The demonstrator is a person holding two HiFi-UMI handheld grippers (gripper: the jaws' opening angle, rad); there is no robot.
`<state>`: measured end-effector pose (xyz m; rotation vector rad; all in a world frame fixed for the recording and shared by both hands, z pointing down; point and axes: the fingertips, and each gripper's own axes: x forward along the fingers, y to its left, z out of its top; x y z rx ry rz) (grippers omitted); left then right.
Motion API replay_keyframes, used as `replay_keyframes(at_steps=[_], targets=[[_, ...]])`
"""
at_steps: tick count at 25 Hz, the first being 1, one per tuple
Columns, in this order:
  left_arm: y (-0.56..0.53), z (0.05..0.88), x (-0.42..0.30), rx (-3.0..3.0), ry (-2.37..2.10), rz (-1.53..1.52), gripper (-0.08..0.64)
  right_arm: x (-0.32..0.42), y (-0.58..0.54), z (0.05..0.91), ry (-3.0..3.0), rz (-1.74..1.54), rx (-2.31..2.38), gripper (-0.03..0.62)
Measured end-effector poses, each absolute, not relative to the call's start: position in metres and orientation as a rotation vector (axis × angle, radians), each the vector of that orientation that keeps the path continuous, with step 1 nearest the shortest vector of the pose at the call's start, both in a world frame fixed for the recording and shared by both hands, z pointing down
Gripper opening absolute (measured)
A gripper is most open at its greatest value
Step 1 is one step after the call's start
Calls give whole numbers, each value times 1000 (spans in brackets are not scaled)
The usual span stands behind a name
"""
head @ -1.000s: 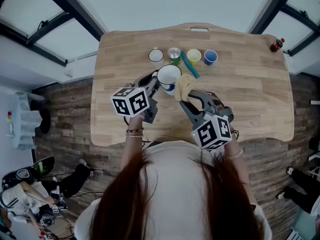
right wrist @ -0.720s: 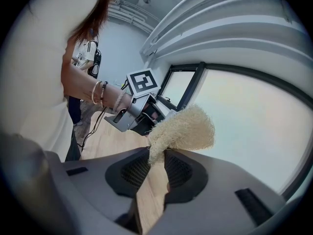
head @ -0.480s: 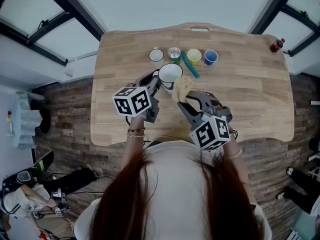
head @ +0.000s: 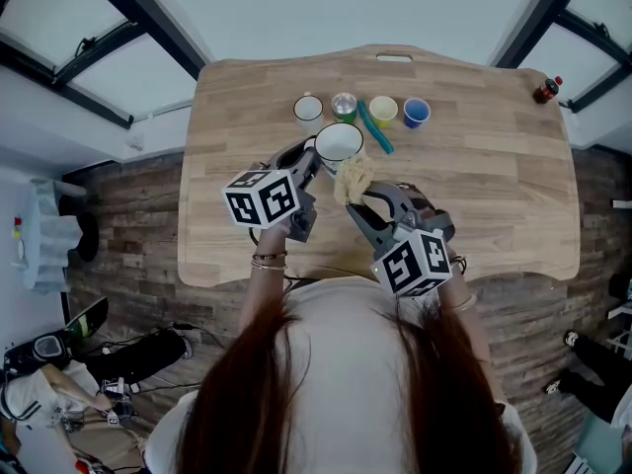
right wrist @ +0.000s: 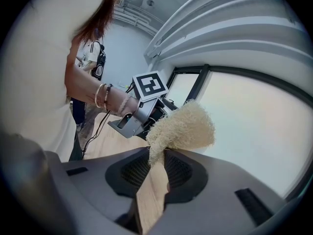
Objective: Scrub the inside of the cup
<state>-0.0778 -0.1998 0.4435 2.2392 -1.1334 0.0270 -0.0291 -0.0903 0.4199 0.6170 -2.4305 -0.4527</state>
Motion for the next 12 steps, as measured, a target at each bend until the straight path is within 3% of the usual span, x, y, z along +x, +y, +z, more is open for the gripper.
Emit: replay_keyframes(at_steps=[12], targets=[[-200,438,-71,2253,-1101,-4,28,-37,-88,420,-2436,-467,588,97]])
